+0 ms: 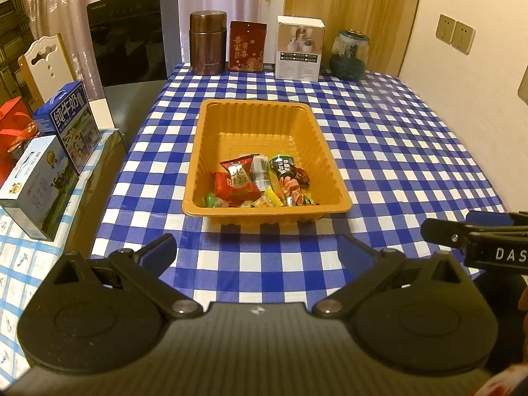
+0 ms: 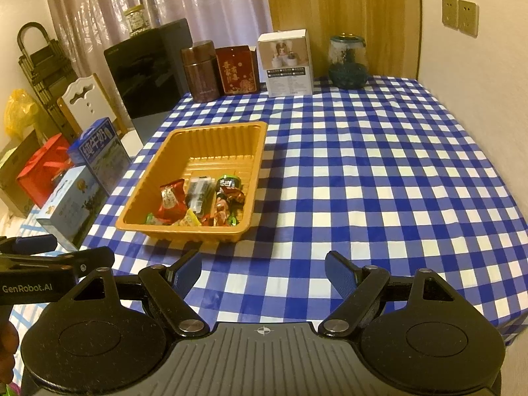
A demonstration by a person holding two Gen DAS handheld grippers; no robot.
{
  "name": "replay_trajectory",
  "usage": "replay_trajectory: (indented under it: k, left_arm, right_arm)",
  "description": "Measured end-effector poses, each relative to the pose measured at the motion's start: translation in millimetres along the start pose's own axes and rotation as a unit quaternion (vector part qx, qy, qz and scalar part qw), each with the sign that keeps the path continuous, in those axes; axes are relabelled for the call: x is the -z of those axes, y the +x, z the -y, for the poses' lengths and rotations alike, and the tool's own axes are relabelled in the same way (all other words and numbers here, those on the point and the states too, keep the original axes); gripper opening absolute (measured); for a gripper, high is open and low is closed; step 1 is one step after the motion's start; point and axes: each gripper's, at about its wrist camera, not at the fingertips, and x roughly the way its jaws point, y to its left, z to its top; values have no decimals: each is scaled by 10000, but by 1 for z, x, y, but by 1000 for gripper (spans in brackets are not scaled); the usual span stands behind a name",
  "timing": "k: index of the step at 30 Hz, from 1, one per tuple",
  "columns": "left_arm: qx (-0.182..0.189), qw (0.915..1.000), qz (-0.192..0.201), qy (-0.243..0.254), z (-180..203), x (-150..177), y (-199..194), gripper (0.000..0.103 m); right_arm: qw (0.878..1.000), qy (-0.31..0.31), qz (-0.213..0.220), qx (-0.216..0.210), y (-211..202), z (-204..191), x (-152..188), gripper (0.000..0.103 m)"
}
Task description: Organize snacks
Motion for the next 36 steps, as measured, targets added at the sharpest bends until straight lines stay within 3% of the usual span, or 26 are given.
replay_trajectory:
  k: [36]
  left_arm:
    - [-21, 10000, 20, -2, 2, 1, 0, 103]
  right_arm:
    - [10000, 53, 24, 0, -2, 0, 2, 82]
